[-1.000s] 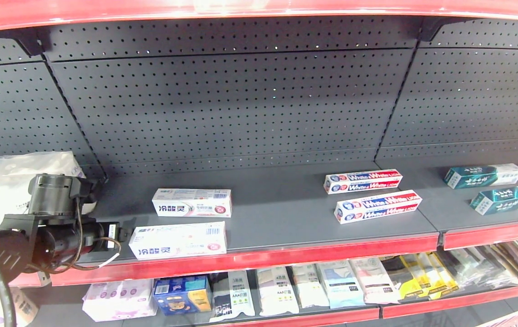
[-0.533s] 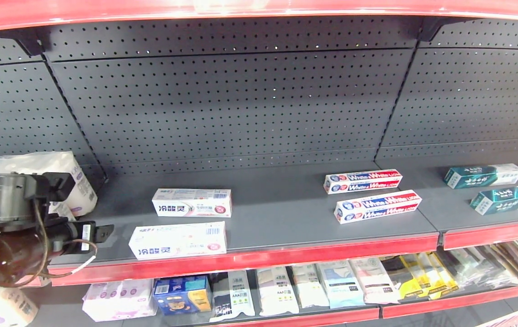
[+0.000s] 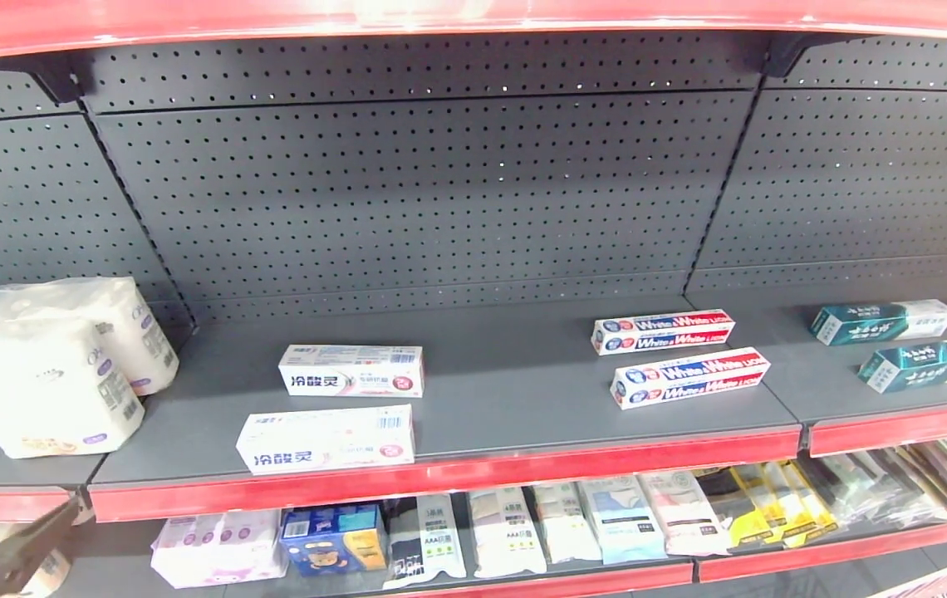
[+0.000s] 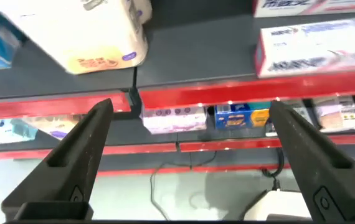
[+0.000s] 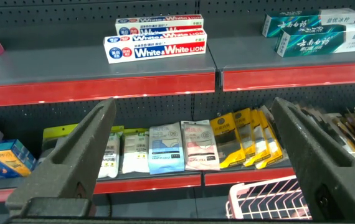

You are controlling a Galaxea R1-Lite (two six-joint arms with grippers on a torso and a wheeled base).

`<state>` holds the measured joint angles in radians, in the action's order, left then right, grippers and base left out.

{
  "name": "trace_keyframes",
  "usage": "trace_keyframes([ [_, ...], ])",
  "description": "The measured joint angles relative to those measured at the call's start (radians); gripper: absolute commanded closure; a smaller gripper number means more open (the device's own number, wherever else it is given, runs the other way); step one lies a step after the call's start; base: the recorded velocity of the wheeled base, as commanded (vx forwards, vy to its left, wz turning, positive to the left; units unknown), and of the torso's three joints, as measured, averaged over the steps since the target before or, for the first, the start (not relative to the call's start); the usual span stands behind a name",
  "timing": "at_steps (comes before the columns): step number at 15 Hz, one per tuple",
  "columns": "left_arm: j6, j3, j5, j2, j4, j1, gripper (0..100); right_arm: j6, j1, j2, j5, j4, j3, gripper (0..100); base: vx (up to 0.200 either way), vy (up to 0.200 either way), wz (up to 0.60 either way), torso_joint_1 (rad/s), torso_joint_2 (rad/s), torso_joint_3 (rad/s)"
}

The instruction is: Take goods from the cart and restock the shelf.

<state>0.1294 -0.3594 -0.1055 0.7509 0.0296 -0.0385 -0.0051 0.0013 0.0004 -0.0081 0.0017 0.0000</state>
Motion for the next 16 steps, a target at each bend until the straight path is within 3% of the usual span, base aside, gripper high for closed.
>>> trace_keyframes([
  [5,-0.02,0.037,0.012,-0.467,0.233,0.068,0,0.0,0.0,0.0,0.0,0.0,0.0,0,0.0,0.0,0.0,0.0,0.0,0.0],
  [9,-0.12,0.092,0.027,-0.682,0.265,0.048,0,0.0,0.0,0.0,0.0,0.0,0.0,0,0.0,0.0,0.0,0.0,0.0,0.0],
  [11,-0.122,0.114,-0.01,-0.721,0.273,0.043,0,0.0,0.0,0.0,0.0,0.0,0.0,0,0.0,0.0,0.0,0.0,0.0,0.0],
  [13,-0.137,0.171,-0.089,-0.737,0.269,0.042,0,0.0,0.0,0.0,0.0,0.0,0.0,0,0.0,0.0,0.0,0.0,0.0,0.0],
  [15,-0.141,0.191,-0.053,-0.744,0.264,0.042,0,0.0,0.0,0.0,0.0,0.0,0.0,0,0.0,0.0,0.0,0.0,0.0,0.0],
  [16,-0.109,0.199,0.004,-0.748,0.243,0.042,0,0.0,0.0,0.0,0.001,0.0,0.0,0,0.0,0.0,0.0,0.0,0.0,0.0],
])
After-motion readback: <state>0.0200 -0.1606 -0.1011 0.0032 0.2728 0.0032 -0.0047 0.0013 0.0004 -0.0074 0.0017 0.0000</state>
